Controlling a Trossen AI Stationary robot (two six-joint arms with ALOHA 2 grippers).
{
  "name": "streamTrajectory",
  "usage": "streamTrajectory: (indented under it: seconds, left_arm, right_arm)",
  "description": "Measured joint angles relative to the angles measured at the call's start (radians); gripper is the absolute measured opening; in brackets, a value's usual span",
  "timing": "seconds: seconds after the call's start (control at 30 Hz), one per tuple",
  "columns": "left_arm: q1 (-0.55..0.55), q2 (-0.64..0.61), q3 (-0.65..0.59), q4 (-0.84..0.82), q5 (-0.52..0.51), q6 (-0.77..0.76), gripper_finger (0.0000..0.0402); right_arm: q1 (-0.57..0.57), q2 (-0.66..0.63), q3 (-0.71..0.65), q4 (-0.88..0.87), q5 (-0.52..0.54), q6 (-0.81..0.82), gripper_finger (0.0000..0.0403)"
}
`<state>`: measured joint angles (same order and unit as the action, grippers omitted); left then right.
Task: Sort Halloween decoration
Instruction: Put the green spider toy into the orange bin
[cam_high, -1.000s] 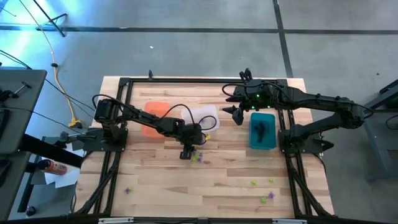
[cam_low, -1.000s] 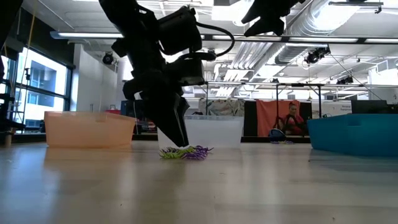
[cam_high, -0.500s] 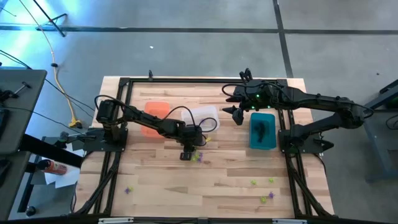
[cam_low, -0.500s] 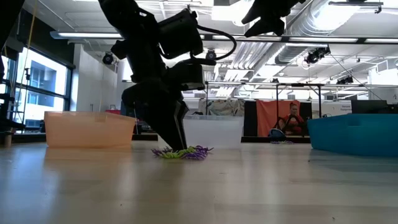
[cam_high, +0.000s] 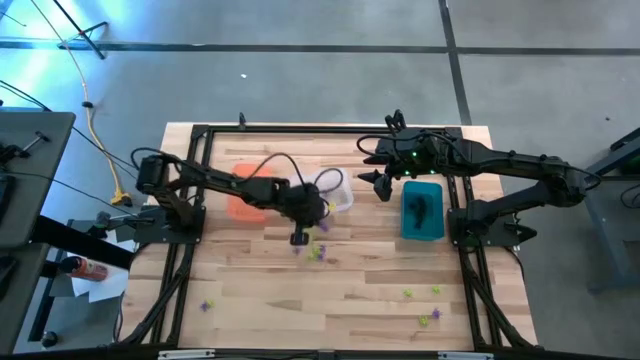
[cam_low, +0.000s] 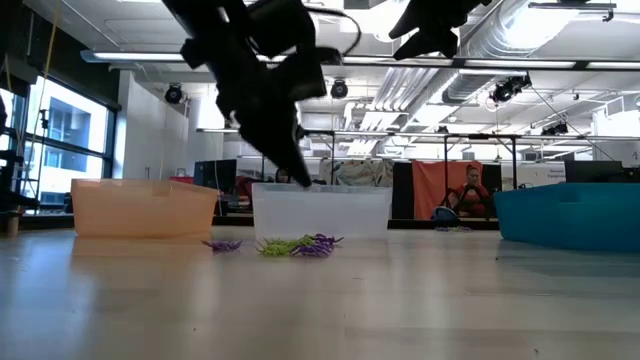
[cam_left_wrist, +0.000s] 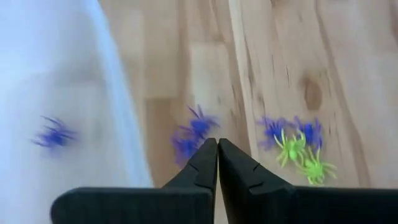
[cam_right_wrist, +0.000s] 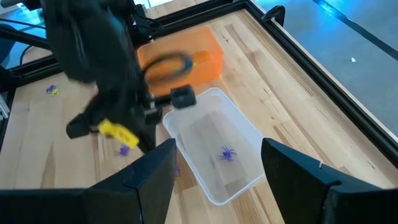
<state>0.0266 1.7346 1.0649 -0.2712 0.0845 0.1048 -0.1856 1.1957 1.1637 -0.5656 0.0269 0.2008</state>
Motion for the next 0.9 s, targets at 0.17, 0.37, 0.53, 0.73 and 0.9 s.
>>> streamTrajectory:
  seconds: [0.17, 0.37, 0.53, 0.73, 0.9]
  left_arm:
    - [0.028, -0.050, 0.001, -0.002, 0.047, -0.001, 0.0003]
    - [0.022, -0.020, 0.001, -0.028, 0.069, -0.023, 0.0013]
    - [-0.007, 0.020, 0.001, -0.034, 0.080, -0.022, 0.0059]
    - [-0.016, 0.062, -0.004, -0.077, 0.121, -0.007, 0.0120]
    - [0.020, 0.067, -0.059, -0.040, 0.167, -0.055, 0.0135]
  right_arm:
    - [0.000, 0.000, 0.000, 0.000, 0.000, -0.003, 0.0232]
    - [0.000, 0.000, 0.000, 0.000, 0.000, 0.000, 0.0232]
    - [0.000, 0.000, 0.000, 0.000, 0.000, 0.000, 0.0232]
    - [0.000, 0.000, 0.000, 0.000, 0.000, 0.000, 0.0232]
    - [0.000, 0.000, 0.000, 0.000, 0.000, 0.000, 0.0232]
